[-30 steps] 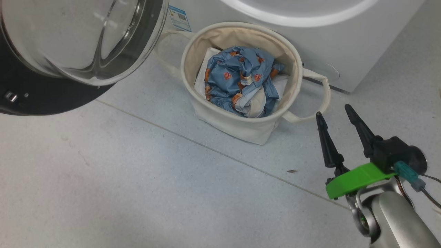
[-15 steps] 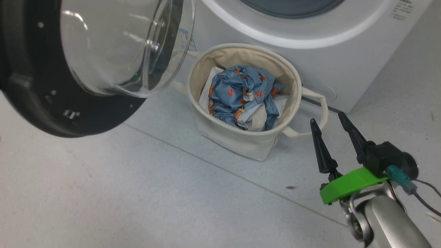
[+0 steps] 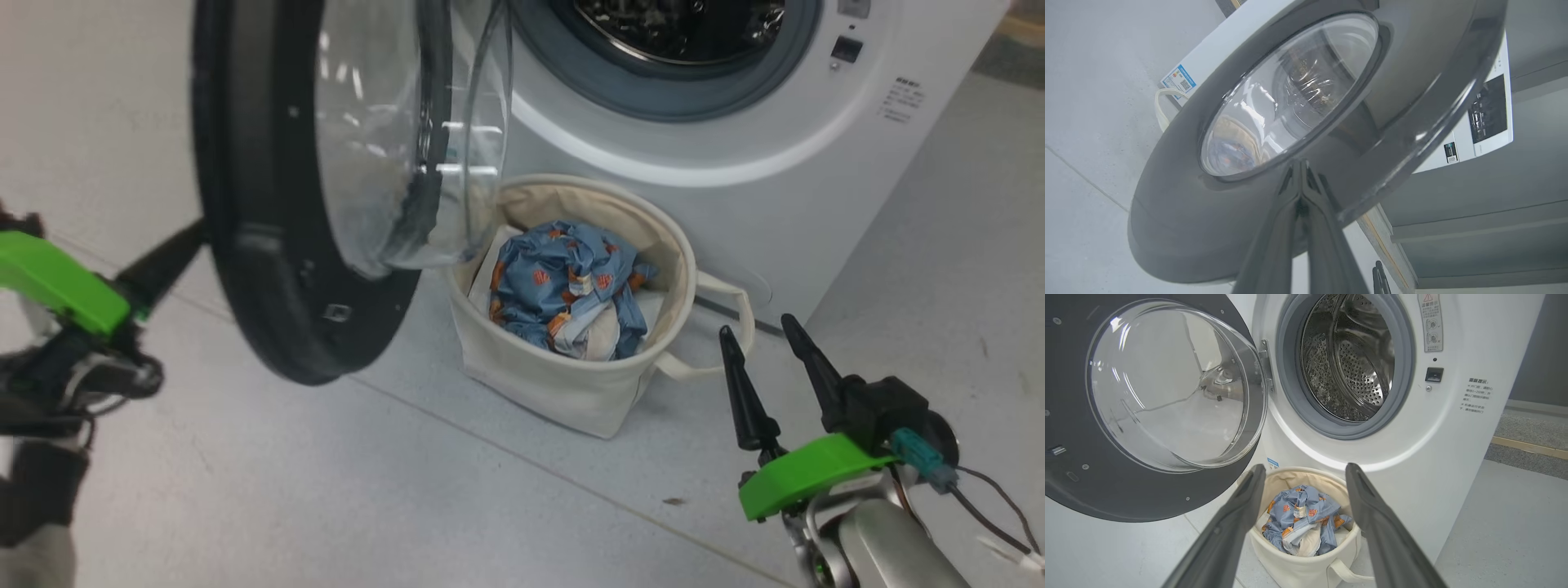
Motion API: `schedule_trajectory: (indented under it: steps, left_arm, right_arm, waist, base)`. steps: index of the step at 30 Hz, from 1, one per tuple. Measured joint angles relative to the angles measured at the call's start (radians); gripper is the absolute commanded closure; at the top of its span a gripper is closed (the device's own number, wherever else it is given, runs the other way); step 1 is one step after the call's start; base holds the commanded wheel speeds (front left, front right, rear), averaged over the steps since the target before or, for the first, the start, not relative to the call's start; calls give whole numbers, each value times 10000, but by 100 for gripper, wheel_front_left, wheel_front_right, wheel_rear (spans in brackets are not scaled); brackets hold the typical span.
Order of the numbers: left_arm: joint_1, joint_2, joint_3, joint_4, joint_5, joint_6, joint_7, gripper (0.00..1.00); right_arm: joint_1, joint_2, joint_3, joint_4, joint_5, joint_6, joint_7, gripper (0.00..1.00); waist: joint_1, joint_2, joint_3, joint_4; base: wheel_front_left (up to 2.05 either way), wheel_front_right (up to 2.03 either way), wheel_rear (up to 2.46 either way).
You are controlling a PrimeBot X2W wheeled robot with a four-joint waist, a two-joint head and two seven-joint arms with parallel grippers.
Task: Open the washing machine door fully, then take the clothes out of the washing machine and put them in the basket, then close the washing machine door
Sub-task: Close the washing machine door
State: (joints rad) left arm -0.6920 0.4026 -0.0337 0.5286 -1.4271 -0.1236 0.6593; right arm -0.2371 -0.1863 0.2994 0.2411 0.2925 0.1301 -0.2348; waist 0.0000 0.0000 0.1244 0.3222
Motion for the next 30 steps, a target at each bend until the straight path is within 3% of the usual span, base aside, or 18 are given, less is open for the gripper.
schedule_trajectory:
  steps: [5, 13, 21, 30]
  left_arm:
    - [751, -520, -566, -1147, 2, -2, -105, 100]
    - [988, -1613, -1233, -1467, 385, -2, -1233, 100]
    - [999, -2042, -1724, -1283, 717, -2, -2332, 100]
    - [988, -2109, -2286, -995, 794, -2, -3356, 100]
  right_arm:
    - [39, 234, 35, 167, 92, 0, -75, 0]
    - [552, 303, -31, 391, 113, 0, -144, 0]
    - [570, 362, -123, 253, 113, 0, -146, 0]
    - [596, 466, -247, 82, 98, 0, -146, 0]
  waist:
    - [0, 0, -428, -130]
    - [0, 0, -875, -407]
    - [0, 0, -987, -1265]
    - [0, 0, -912, -2557]
  base:
    - [0, 0, 0]
    - [0, 0, 0]
    - [0, 0, 0]
    - [0, 0, 0]
